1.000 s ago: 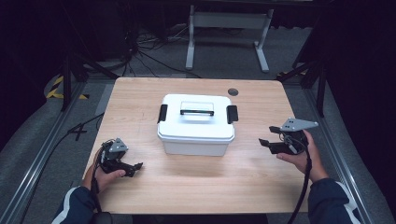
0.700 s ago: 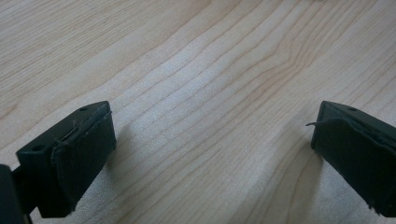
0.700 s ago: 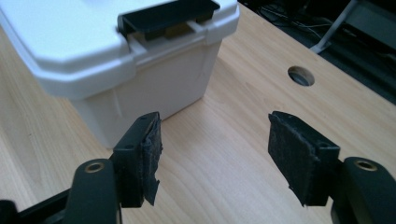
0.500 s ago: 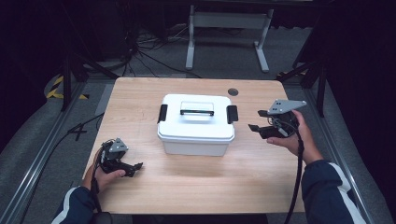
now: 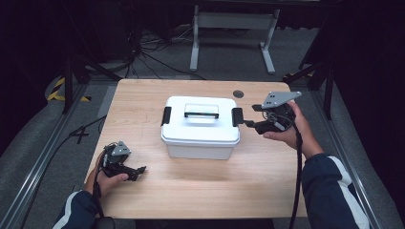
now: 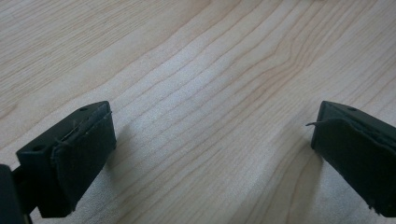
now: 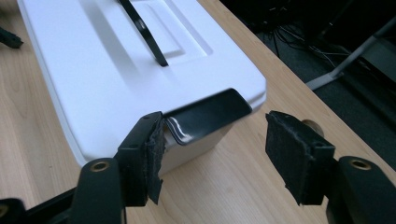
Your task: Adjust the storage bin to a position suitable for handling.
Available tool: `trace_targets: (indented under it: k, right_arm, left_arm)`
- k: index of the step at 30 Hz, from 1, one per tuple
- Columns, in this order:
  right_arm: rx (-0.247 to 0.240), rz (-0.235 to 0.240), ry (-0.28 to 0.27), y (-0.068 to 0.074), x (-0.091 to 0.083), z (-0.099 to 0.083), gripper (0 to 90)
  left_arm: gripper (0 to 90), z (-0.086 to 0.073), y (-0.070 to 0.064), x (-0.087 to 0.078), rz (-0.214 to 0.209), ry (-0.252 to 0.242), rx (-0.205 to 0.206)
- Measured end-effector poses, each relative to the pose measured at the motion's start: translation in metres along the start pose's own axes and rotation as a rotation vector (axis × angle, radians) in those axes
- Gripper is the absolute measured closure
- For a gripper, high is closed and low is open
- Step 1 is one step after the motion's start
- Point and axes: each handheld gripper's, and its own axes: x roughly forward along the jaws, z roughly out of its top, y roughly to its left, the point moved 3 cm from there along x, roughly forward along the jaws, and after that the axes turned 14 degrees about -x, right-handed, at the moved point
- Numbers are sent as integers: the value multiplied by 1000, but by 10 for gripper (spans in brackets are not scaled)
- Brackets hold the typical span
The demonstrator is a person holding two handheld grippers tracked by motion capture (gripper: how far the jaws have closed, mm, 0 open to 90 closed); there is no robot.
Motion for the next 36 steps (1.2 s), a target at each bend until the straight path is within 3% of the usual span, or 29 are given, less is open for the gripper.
trace_targets:
  k: [7,22,29,36]
  right_arm:
    - [-43,34,0,3,8,15,382]
    - [-149,109,53,11,38,51,404]
    - [-170,137,78,12,51,61,415]
    - [-214,175,122,9,64,67,486]
  left_arm:
    - [3,0,0,0,0,0,0]
    - [3,0,0,0,0,0,1]
    - [3,0,0,0,0,0,0]
    - [3,0,0,0,0,0,0]
